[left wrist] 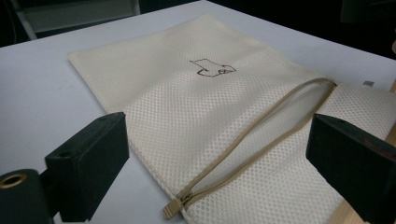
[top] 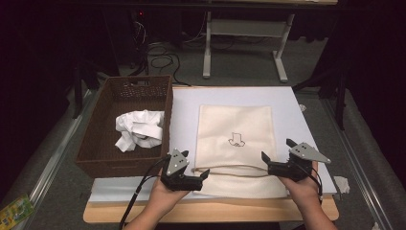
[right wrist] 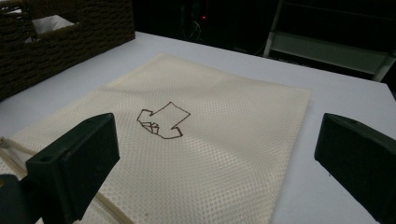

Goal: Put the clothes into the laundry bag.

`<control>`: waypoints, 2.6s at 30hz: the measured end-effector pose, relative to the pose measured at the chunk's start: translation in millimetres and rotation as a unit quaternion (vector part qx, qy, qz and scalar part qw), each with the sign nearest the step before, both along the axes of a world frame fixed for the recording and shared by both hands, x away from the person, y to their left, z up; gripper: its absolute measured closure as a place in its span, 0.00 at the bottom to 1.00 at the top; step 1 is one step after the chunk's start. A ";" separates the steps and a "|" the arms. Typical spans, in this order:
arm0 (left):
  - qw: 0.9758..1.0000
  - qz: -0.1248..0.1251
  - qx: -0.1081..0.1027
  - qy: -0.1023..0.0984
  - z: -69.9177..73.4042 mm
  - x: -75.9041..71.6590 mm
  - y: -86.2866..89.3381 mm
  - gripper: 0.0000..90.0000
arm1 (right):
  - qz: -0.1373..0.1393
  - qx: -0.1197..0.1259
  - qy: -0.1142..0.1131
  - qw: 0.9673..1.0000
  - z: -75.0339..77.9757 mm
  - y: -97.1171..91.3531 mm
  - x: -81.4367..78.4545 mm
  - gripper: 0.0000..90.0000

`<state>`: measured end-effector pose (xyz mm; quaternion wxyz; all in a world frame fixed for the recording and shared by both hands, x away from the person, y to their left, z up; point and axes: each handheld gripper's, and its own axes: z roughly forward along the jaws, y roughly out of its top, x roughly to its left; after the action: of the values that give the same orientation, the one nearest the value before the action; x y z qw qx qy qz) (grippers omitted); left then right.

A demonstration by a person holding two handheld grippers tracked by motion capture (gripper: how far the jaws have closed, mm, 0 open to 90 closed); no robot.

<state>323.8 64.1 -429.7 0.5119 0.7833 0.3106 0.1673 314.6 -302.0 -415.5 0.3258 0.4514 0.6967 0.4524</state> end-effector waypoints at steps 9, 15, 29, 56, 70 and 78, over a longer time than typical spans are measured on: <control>1.000 -0.014 -0.010 0.018 -1.4 9.1 1.1 0.04 | -0.008 0.014 0.012 1.000 -3.8 -4.9 2.5 0.01; 1.000 -0.011 -0.021 0.015 -0.9 13.9 -5.8 0.04 | -0.014 0.017 0.006 1.000 -5.1 -15.7 -6.3 0.02; 1.000 -0.010 -0.014 0.013 1.0 14.8 -10.6 0.05 | -0.026 0.027 0.005 0.999 -4.1 -28.4 -13.7 0.02; 0.994 -0.023 0.058 0.094 -42.2 -2.7 4.1 0.46 | -0.035 -0.011 0.031 0.999 -17.1 -22.6 -6.0 0.07; 0.990 -0.025 0.109 0.084 -53.1 -10.3 -2.5 0.96 | -0.029 -0.008 0.025 0.999 -14.9 -19.4 -4.2 0.08; 0.989 0.067 0.108 0.074 -48.6 7.5 21.1 0.94 | -0.031 -0.008 0.027 0.999 -15.8 -20.9 -3.6 0.08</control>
<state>331.3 85.2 -478.3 0.3873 0.8217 0.3797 0.1752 311.0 -322.8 -431.3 0.3242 0.4824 0.6946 0.4239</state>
